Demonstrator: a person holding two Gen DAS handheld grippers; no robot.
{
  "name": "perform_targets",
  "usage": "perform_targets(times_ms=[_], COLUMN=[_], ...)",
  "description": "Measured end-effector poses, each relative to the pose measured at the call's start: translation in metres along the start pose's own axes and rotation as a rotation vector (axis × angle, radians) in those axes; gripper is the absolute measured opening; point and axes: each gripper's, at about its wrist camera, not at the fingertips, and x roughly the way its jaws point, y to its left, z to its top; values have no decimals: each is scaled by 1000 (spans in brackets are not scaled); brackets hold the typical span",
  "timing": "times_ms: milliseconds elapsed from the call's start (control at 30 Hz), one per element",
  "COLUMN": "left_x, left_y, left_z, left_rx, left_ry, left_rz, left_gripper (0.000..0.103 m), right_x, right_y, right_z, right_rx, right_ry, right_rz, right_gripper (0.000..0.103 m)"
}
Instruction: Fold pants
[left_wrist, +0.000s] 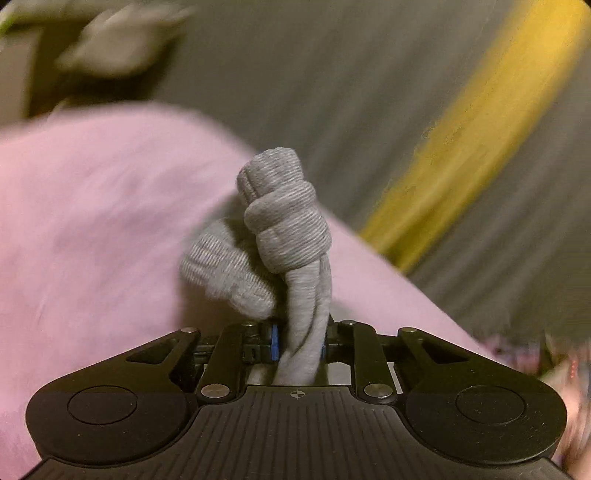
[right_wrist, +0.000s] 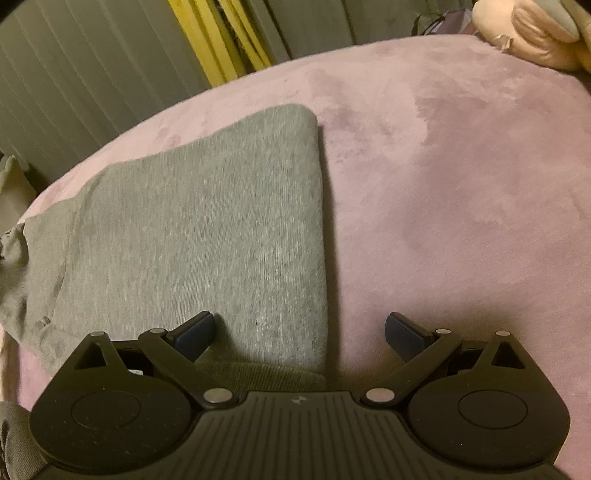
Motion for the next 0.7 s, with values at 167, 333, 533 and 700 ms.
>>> perform_targets(times_ms=[167,333,533,700], left_x=[-49,-58,-40,-57], left_y=[-109,-197,-213,-171], left_z=[-30,-112,-172,-149], left_rx=[337,641,695,594], left_ry=[-67,76,367,248], left_rz=[-187,-361,-326,-120], left_gripper=[22,55,78,89], right_x=[-7,-20,-42,-54], right_y=[-7,-5,-4,16], right_z=[0,-2,-7,3], right_rx=[47,60,129,84], right_ry=[-29,-67,-87,-110], right_rz=[-4,6,90,219], right_gripper=[99,99,99,99])
